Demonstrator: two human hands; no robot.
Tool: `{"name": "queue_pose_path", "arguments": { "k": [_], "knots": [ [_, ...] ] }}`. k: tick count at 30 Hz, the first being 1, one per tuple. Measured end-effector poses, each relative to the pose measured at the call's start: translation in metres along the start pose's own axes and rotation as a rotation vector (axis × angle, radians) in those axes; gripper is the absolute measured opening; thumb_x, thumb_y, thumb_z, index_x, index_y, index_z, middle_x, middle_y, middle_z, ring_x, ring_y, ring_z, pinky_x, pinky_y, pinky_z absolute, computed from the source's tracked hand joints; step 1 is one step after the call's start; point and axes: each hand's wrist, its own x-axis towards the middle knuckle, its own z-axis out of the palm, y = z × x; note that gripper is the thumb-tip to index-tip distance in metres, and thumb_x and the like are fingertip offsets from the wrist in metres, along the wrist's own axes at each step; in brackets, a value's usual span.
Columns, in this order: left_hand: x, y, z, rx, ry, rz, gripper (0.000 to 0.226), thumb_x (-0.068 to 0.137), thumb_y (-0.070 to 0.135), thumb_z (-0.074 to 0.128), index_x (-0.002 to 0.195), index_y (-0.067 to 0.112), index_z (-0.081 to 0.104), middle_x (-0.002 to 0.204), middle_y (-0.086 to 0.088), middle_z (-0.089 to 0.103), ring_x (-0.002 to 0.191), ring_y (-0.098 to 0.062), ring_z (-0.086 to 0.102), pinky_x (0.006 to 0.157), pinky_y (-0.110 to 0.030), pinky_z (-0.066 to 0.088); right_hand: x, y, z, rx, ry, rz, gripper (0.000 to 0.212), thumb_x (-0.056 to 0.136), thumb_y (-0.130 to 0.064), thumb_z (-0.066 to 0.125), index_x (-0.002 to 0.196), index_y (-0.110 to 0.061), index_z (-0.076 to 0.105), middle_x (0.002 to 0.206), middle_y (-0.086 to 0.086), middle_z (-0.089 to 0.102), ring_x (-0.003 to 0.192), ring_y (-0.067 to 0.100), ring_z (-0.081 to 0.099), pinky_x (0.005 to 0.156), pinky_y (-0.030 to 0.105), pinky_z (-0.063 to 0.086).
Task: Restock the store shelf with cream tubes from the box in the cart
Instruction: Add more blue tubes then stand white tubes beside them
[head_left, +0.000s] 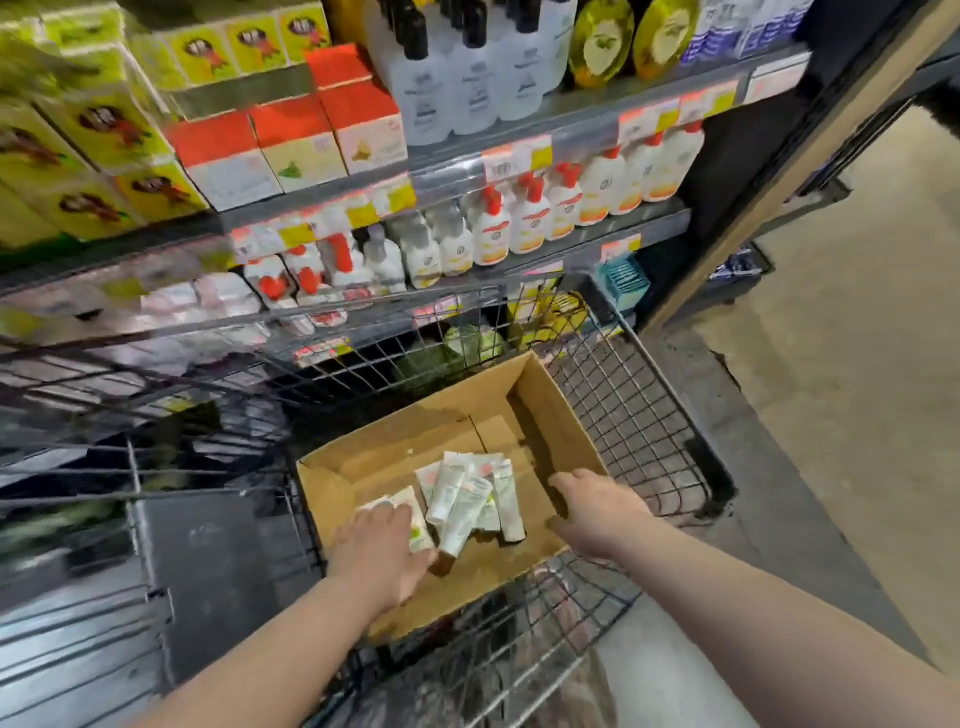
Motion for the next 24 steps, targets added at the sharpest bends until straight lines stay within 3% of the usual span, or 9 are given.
{"name": "queue_pose_path", "arguments": {
  "k": [9,14,17,24],
  "knots": [
    [0.076,0.005,0.052,-0.227,-0.063,-0.129,0.064,0.090,0.050,0.047,0.141,0.015,0.031,0.142,-0.007,0.038,0.128,-0.027,0.040,0.103,-0.039,0.038,0.104,-0.005,0.038,0.039,-0.181,-0.007,0.048,0.089,-0.031,0.057,0.134,-0.019,0.044,0.131,0.006,0.049,0.119,0.027,0.050,0.098,0.042,0.045],
    [0.116,0.006,0.077,-0.335,-0.052,-0.143,0.064,0.089,0.050,0.049,0.140,0.015,0.033,0.140,-0.008,0.040,0.126,-0.028,0.041,0.103,-0.040,0.038,0.141,-0.009,0.065,0.108,-0.195,0.023,0.034,0.092,-0.037,0.050,0.122,-0.020,0.051,0.118,0.005,0.057,0.107,0.025,0.057,0.090,0.040,0.049],
    [0.138,0.008,0.089,-0.417,-0.047,-0.174,0.059,0.088,0.049,0.053,0.135,0.017,0.039,0.132,-0.009,0.045,0.121,-0.030,0.045,0.097,-0.041,0.041,0.156,-0.010,0.083,0.133,-0.181,0.039,0.047,0.086,-0.043,0.057,0.127,-0.025,0.044,0.119,0.002,0.057,0.106,0.025,0.059,0.084,0.040,0.052],
    [0.172,0.012,0.116,-0.519,-0.015,-0.178,0.067,0.089,0.049,0.051,0.144,0.017,0.029,0.139,-0.009,0.041,0.127,-0.030,0.040,0.104,-0.046,0.037,0.177,-0.010,0.111,0.191,-0.189,0.140,0.064,0.080,-0.048,0.067,0.129,-0.023,0.034,0.120,0.002,0.058,0.106,0.025,0.060,0.076,0.036,0.048]
  ]
}}
